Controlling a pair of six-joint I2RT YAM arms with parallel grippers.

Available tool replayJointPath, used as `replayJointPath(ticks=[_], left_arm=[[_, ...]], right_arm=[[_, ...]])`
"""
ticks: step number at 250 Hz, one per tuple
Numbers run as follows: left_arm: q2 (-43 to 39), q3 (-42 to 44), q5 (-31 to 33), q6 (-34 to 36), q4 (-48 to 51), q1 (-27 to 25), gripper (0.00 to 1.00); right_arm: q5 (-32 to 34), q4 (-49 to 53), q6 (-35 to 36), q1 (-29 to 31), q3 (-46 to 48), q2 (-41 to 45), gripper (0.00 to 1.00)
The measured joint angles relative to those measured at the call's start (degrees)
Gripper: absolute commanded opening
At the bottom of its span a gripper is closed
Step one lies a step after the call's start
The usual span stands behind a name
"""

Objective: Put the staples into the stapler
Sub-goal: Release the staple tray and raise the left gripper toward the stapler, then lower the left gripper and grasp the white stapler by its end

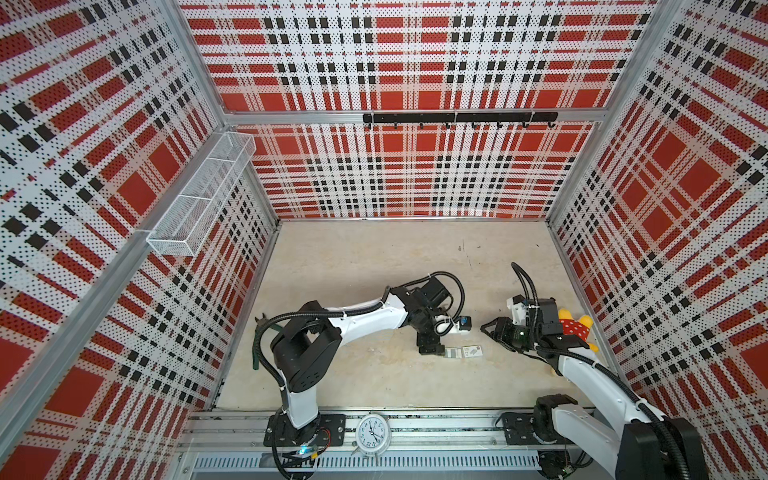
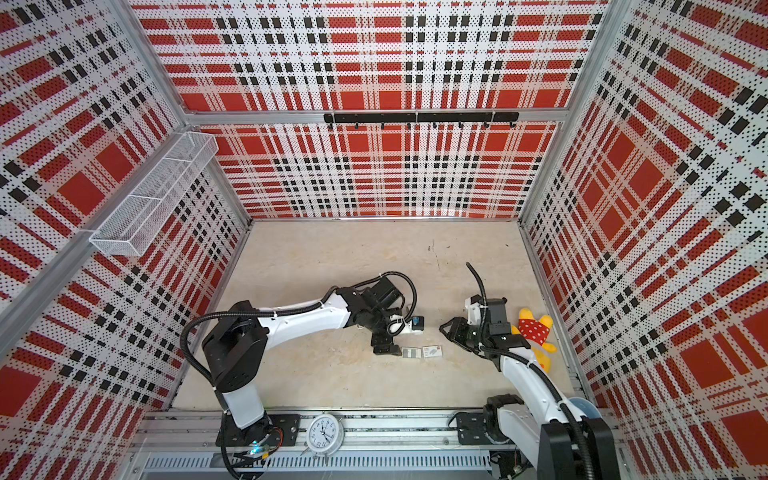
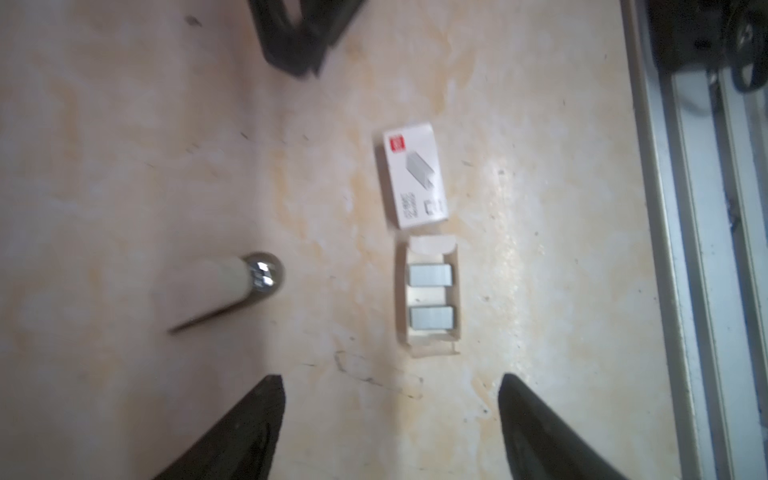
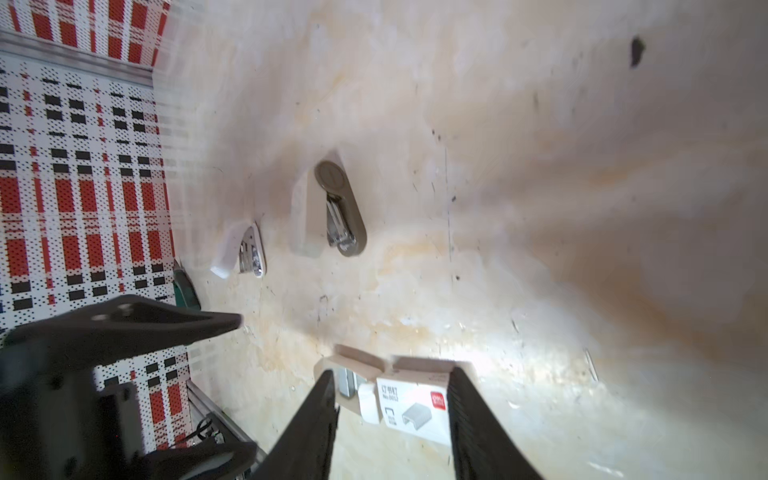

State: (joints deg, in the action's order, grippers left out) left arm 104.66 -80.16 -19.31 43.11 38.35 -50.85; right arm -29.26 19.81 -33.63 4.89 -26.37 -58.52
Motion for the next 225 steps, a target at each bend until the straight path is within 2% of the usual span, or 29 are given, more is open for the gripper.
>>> replayJointPath(ticks=[25, 73, 136, 204, 211, 225], left_arm=[[2.16, -9.03, -0.07, 4.22, 4.68, 1.64, 0.84], [11.96, -23.47, -0.02, 13.81, 13.68, 3.82, 0.85], [22.67, -33.00, 1.46, 24.20, 22.08, 3.93, 0.85], [25.51, -36.72, 2.80, 30.45, 24.04, 3.39, 0.86], [25.83, -36.89, 3.02, 30.80, 24.09, 3.19, 0.93], [26.73, -37.38, 3.32, 31.30, 24.02, 2.82, 0.93]], right_arm=[[-0.02, -0.35, -0.02, -1.77, -1.55, -0.35, 0.45], [-2.49, -1.20, -0.50, -7.21, -2.08, -0.33, 0.45], [-5.84, 1.27, -0.42, -8.46, -2.08, 3.80, 0.46], [-6.25, 3.67, -0.22, -8.46, -1.84, 5.03, 0.45], [-6.23, 3.80, -0.24, -8.46, -1.70, 5.11, 0.45], [-6.19, 4.13, -0.26, -8.46, -1.44, 5.64, 0.45]])
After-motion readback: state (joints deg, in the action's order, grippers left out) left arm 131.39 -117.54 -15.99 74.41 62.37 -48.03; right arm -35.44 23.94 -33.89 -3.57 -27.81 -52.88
